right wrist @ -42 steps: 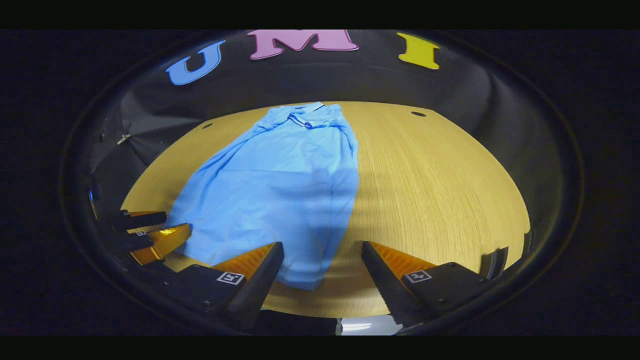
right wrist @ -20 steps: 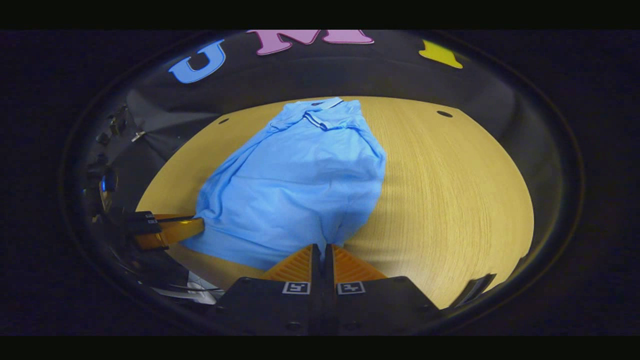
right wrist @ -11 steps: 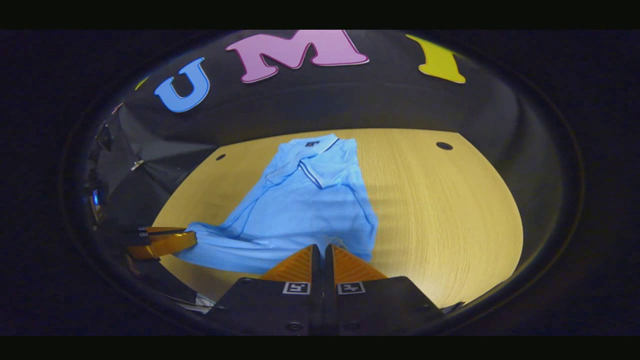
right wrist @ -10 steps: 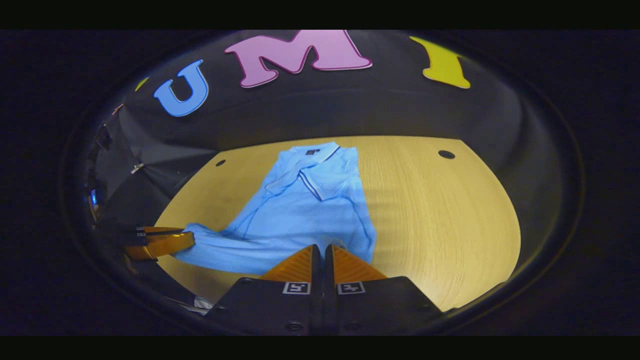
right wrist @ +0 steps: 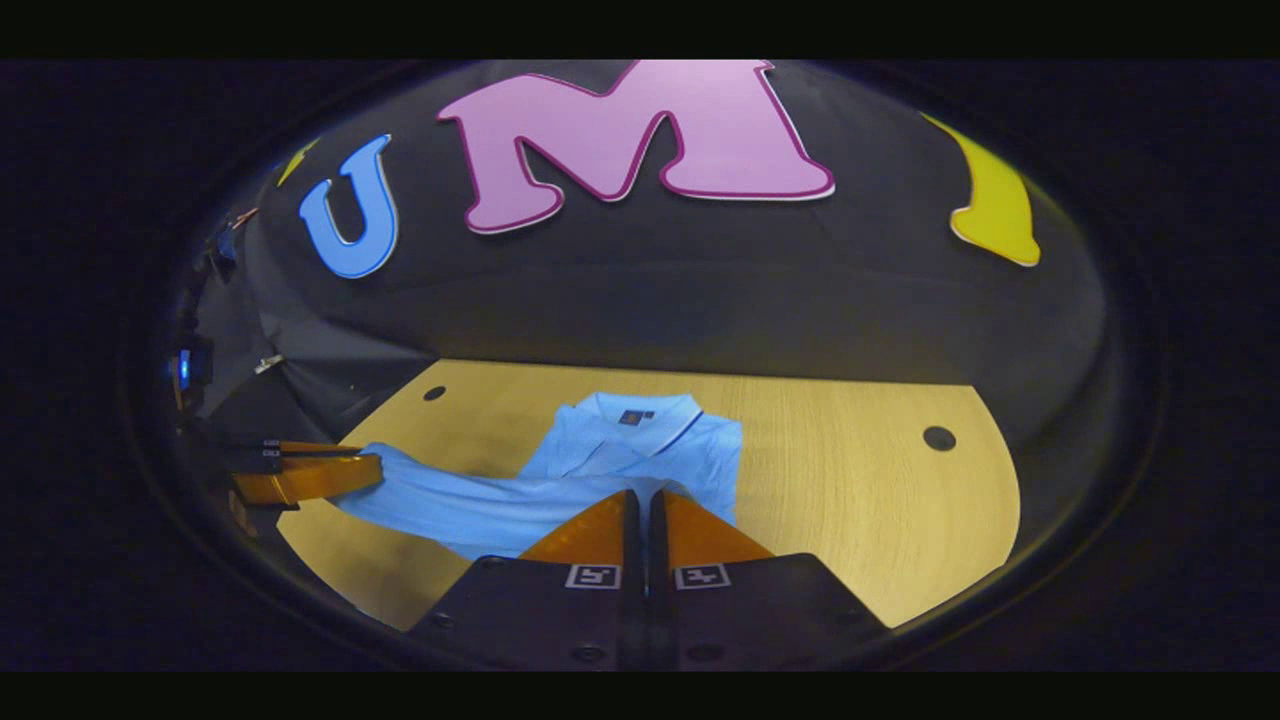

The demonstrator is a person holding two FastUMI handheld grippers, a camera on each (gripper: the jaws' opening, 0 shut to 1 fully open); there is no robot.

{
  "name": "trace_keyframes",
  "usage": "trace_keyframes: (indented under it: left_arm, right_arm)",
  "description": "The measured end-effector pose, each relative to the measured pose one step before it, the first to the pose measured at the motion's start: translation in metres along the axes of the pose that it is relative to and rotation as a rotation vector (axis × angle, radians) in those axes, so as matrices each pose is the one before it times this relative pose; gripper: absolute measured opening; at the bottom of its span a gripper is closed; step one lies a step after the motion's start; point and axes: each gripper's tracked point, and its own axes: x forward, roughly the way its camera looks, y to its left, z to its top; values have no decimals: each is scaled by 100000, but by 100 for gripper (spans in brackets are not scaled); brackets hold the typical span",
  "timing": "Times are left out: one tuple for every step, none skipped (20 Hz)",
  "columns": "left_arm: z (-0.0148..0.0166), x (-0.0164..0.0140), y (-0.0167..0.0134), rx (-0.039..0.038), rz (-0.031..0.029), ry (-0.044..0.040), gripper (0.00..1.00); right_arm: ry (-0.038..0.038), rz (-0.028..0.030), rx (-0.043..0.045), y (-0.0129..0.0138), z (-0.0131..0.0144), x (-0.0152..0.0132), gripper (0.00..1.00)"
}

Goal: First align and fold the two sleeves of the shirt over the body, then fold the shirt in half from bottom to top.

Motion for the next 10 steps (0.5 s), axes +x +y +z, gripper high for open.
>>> trace_keyframes:
  left_arm:
    - [977, 1251, 477, 166, 693, -960, 6]
    - [956, 1313, 352, -13, 106, -395, 6]
    - [971, 1427, 241, 122, -255, -641, 6]
    - [1005, 1622, 227, 433, -231, -401, 6]
    - [750, 1709, 176, 518, -364, -568, 6]
    - [733, 1607, 232, 620, -280, -139, 6]
    - [918, 1835, 51, 390, -1024, -1029, 6]
    - [559, 1551, 204, 1329, 184, -1127, 6]
    - [501, 1693, 185, 1787, 92, -1902, 6]
    - [461, 1763, 107, 1402, -74, -1539, 6]
  right_arm:
    - [-1245, -427, 31, -458, 1167, 1290, 5]
    - [-855, -303, 350, -475, 906, 1413, 0]
    - [-915, -596, 335, -408, 742, 1204, 5]
    - [-1004, -840, 267, -610, 782, 1405, 10]
    - [-1032, -1215, 169, -511, 714, 1489, 10]
    - [-670, -595, 830, -456, 610, 1472, 10]
    - [-600, -763, 617, -375, 349, 1203, 5]
    - [-789, -1591, -918, -716, 324, 1367, 10]
    - [75, -1049, -5, -573, 55, 1341, 5]
    - [-953, -996, 1812, -488, 198, 1291, 5]
